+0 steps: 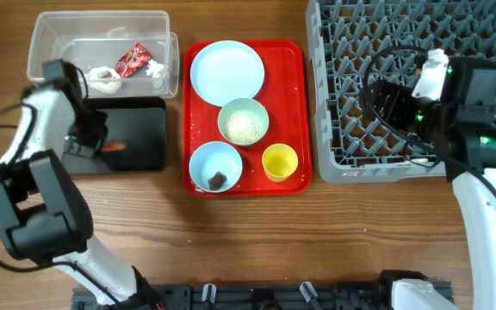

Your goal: Sort waste into correct bins and load items into the dishwasher rack

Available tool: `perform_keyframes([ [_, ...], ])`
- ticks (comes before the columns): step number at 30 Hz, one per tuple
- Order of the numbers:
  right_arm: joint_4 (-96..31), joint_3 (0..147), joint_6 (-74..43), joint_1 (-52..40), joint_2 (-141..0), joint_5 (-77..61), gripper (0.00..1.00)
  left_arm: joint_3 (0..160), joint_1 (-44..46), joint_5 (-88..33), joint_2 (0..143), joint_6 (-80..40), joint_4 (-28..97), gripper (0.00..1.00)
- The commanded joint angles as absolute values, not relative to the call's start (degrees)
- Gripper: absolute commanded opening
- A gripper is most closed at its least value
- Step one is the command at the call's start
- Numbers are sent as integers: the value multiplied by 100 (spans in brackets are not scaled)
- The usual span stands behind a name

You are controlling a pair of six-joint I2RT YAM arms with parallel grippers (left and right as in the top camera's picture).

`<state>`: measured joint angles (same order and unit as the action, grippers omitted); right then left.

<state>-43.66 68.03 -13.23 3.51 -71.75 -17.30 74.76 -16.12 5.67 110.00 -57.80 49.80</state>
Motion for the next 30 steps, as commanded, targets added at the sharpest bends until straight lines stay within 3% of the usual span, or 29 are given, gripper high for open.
perform_keyframes([
  [1, -4340, 6890, -1367, 318, -7223, -1636, 100, 6995, -1588, 609, 10956, -6217, 4390, 13],
  [2, -4338, 6890, -1372, 318, -7223, -1638, 100, 6995, -1588, 609, 10956, -6213, 4390, 14],
  [3, -4331, 6890, -1374, 318, -7223, -1638, 100, 7004, -1588, 589, 10947, -6173, 4390, 24],
  [4, -4331, 6890, -1372, 318, -7223, -1638, 100, 7054, -1588, 534, 10927, -6152, 4456, 54],
  [5, -4333, 6890, -1372, 318, -7223, -1638, 100, 7120, -1588, 445, 10906, -5961, 4508, 65],
  [8, -4333, 6890, -1369, 318, -7223, -1638, 100, 7491, -1588, 309, 10617, -5498, 4945, 75],
  [11, -4333, 6890, -1374, 318, -7223, -1638, 100, 7885, -1586, 276, 10012, -4698, 5275, 76],
  [15, -4331, 6890, -1372, 318, -7223, -1638, 100, 8049, -1293, -1441, 9037, -2405, 5043, 76],
  [20, -4296, 6890, -1372, 318, -7223, -1638, 99, 7970, 797, -1645, 9303, 108, 4995, 73],
  [23, -4289, 6890, -1350, 318, -7223, -1608, 100, 7968, 1747, -1155, 9985, 259, 5266, 72],
  [30, -4309, 6890, -1367, 318, -7223, -1592, 100, 7931, 2783, -1059, 11037, 93, 5579, 47],
])
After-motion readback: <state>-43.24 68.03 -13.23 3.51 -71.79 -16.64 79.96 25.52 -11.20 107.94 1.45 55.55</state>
